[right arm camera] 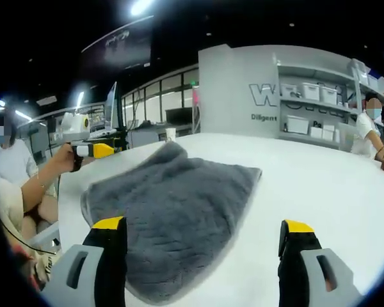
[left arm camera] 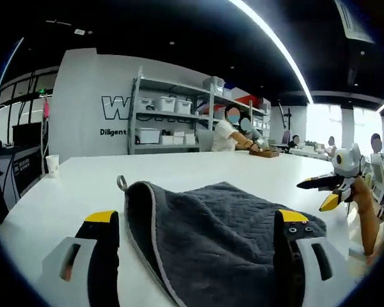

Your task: Open the folded towel by lifting each exposed corner and separating the folded layers until the towel lies flat within the target outline without major curled edges

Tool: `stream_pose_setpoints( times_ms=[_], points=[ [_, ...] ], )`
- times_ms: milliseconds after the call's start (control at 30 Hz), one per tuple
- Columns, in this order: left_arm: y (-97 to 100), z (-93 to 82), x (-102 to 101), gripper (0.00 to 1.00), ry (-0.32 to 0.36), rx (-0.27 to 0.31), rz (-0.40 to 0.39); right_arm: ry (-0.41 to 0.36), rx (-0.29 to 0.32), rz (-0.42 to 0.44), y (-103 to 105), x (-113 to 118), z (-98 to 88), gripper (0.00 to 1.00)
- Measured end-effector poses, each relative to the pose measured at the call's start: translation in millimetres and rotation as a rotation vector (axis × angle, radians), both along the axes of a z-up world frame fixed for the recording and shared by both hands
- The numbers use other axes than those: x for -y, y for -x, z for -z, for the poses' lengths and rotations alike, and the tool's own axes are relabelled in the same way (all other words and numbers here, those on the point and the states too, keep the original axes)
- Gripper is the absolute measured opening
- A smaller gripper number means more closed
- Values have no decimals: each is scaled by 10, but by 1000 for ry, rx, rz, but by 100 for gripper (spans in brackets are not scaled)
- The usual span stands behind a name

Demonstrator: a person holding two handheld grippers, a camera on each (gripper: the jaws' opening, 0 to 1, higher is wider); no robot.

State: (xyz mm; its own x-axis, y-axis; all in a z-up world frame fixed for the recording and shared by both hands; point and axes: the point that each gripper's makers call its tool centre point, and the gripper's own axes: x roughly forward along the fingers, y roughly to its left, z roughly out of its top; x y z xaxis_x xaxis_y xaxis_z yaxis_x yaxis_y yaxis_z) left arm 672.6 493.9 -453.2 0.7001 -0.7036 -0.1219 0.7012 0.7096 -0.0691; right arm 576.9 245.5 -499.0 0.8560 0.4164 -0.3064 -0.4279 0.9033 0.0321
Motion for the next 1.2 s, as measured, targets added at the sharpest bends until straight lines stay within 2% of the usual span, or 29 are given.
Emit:
stream_pose_setpoints(
  times_ms=[167, 333, 600, 900, 1067, 1167, 1200],
  points=[
    [216, 3, -36, 100, 1, 6, 24, 10, -5, -13, 28, -44, 16, 99],
    [328, 36, -121, 100, 3, 6, 22, 10, -3, -17, 32, -84, 12, 99],
    [456, 115, -343, 100, 26, -2, -7, 11, -11, -27, 22, -149, 47, 97],
    [542, 189, -525, 100, 45, -16, -36, 6, -32, -59, 50, -265, 128, 88],
    [593, 234, -586, 100, 44, -23, -41, 1, -43, -88, 85, -331, 165, 74],
    [599, 237, -633, 99, 64, -28, -53, -4, -67, -103, 105, -379, 227, 58],
    [598, 245, -644, 99, 65, -31, -57, -4, -74, -108, 105, -386, 251, 49]
  ],
)
